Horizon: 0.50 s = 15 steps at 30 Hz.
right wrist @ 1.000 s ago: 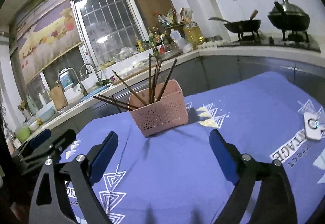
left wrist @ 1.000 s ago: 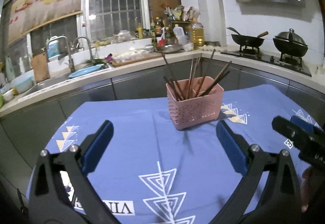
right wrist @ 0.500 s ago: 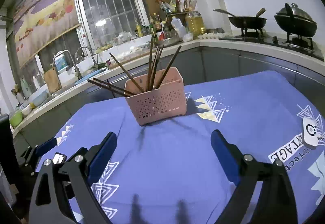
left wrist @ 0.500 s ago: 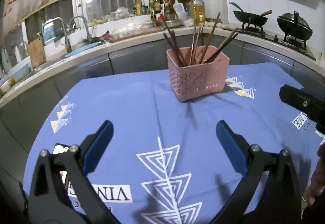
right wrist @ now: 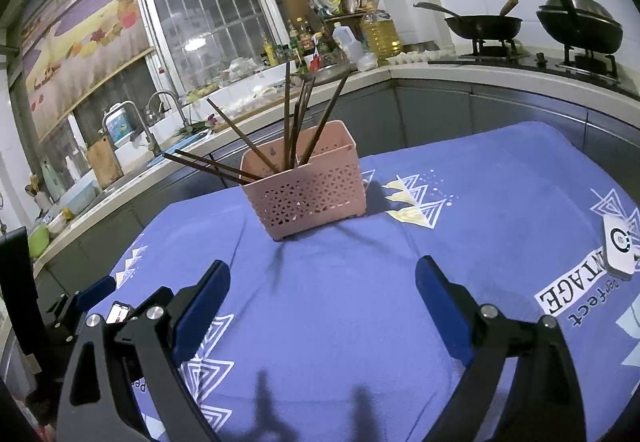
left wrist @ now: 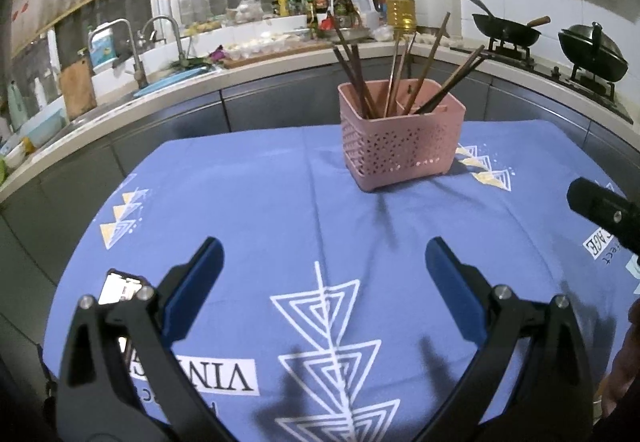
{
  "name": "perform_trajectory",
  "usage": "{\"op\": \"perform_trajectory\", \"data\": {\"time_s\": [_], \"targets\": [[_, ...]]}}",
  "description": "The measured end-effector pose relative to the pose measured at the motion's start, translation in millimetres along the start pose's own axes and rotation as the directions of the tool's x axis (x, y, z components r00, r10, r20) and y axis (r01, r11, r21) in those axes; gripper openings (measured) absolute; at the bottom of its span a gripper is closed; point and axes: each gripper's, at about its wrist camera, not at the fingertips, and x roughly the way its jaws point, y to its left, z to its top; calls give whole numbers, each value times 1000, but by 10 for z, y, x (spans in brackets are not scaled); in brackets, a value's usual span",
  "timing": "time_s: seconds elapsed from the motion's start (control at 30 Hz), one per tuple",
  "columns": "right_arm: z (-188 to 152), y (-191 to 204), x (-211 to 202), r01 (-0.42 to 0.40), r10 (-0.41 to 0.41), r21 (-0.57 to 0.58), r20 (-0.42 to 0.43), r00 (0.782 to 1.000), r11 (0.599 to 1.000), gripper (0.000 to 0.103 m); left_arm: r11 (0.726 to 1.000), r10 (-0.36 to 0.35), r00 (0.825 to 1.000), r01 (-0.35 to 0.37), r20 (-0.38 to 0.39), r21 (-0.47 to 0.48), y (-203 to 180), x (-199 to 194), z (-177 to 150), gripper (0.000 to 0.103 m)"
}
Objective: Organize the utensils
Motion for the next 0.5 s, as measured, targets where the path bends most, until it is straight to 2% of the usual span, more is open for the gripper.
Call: {"op": "perform_trajectory", "data": {"time_s": [0.5], "targets": [[-16,-10,25,2,-1,9,-5,1000,1000,92,999,42,999,-42,0,11,6,-3,-10,97]]}}
